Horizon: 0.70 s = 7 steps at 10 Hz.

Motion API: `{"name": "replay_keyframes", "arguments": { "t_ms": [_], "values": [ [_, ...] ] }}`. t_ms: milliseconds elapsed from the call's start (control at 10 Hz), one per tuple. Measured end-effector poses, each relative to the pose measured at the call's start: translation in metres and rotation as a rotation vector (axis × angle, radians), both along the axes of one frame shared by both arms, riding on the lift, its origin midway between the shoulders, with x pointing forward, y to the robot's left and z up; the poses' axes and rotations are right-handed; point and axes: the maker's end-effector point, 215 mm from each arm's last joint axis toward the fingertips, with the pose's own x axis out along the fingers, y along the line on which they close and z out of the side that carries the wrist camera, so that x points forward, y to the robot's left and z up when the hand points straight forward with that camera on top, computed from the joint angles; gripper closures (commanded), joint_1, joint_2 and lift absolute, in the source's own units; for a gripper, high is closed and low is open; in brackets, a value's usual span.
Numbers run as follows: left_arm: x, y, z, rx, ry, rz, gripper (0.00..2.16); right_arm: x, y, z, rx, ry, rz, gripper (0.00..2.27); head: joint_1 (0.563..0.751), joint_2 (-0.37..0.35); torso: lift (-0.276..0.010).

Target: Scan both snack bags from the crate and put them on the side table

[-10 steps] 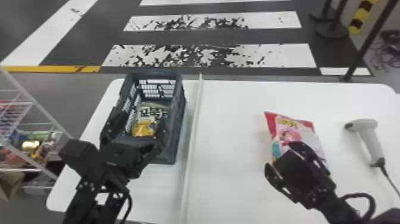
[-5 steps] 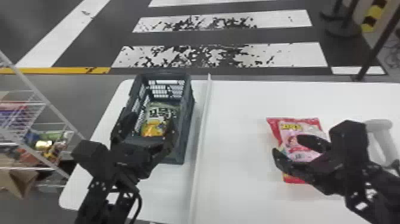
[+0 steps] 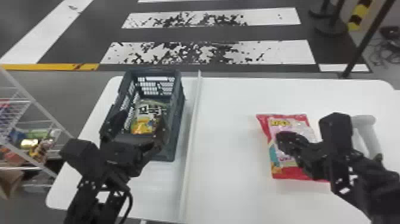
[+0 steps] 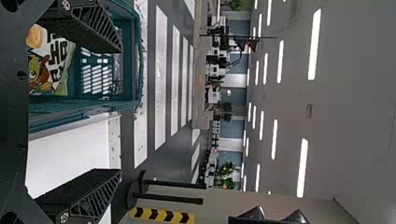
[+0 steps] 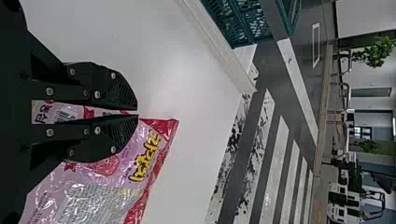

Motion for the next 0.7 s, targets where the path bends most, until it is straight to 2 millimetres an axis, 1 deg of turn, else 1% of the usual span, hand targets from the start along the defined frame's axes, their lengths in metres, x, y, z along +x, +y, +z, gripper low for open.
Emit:
{"name": "replay_keyframes", "arguments": {
  "t_ms": [200, 400, 600, 700],
  "values": [
    [-0.001, 0.001, 0.0, 0.0, 0.002, 0.001, 0.08, 0.02, 0.001, -0.018, -0.013, 0.002, -0.009, 2.25, 0.695, 0.107, -0.087],
    [-0.002, 0.001, -0.001, 0.001, 0.002, 0.002, 0.08, 0.032, -0.006, -0.041, -0.056, 0.016, -0.015, 2.25, 0.695, 0.1, -0.087],
    [-0.002, 0.0, 0.0, 0.0, 0.002, 0.0, 0.08, 0.031, -0.013, -0.066, -0.068, 0.04, -0.02, 2.25, 0.695, 0.088, -0.087],
    [-0.002, 0.0, -0.001, 0.0, 0.002, 0.0, 0.08, 0.03, -0.013, -0.071, -0.065, 0.043, -0.02, 2.25, 0.695, 0.087, -0.087]
  ]
}}
